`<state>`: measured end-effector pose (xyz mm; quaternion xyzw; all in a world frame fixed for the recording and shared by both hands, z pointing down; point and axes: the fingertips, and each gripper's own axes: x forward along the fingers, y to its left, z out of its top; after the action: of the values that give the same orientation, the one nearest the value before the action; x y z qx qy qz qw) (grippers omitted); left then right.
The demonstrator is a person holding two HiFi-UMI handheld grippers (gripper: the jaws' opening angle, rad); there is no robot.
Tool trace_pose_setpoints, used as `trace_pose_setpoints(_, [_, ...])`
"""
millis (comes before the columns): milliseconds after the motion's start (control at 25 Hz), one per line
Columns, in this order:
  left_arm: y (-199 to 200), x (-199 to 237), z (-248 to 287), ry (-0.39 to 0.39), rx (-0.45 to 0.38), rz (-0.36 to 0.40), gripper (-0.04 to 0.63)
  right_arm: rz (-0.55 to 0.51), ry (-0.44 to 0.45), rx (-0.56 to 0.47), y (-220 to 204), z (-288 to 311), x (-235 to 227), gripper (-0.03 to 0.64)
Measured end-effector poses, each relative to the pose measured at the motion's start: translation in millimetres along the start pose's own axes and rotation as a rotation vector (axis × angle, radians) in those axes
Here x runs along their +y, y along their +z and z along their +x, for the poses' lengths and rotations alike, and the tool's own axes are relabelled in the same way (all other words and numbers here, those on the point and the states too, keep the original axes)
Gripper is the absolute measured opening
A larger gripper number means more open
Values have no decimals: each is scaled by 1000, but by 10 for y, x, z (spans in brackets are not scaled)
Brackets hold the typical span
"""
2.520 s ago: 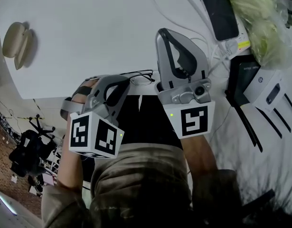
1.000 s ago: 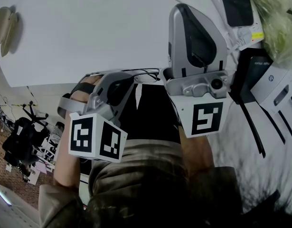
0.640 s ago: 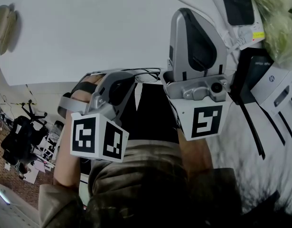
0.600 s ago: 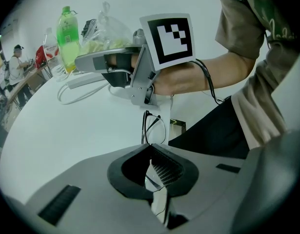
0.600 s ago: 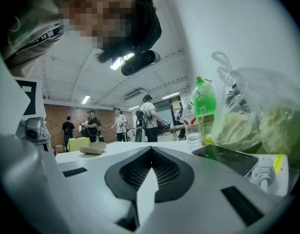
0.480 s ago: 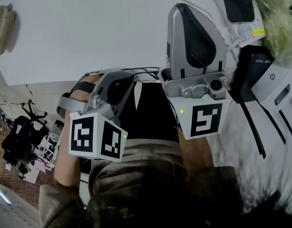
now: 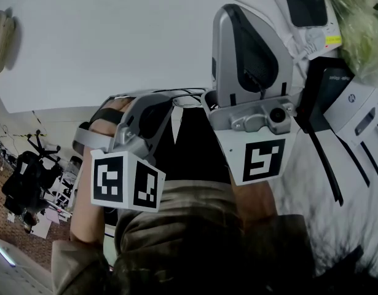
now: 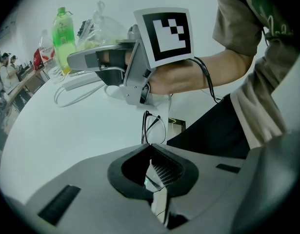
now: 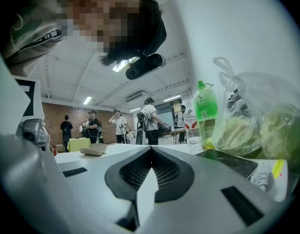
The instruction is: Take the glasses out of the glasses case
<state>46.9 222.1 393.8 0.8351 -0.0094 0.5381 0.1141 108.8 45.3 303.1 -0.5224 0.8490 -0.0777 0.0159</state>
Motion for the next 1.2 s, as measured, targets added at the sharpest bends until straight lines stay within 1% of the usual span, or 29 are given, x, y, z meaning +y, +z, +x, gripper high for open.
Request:
trace_pose_setpoints(160, [27,-20,16,-22,-12,-7,18,13,-1,-1,1,-4,-12,12])
trace_pose_setpoints(360, [-5,-24,62,1,31,47,18,24,-8,-8,9,-19,-38,12])
trace_pose_setpoints(520, [16,-33,88,14,47,84,18,-12,-21,-16,47,-33,-42,12])
trace_pose_setpoints(600, [30,-33,95,19,51,98,18,-12,-22,-16,47,-33,-46,12])
trace_pose_setpoints(760, [48,-35,101,15,39,94,20,-10,-20,-10,32,-37,-52,12])
trace_pose_setpoints(880, [56,-20,99,20,23,73,20,-9,-19,-7,20,-30,-55,12])
trace_pose_setpoints(1200, [64,-12,99,20,20,56,20,10,-18,10,-7,-22,-69,12])
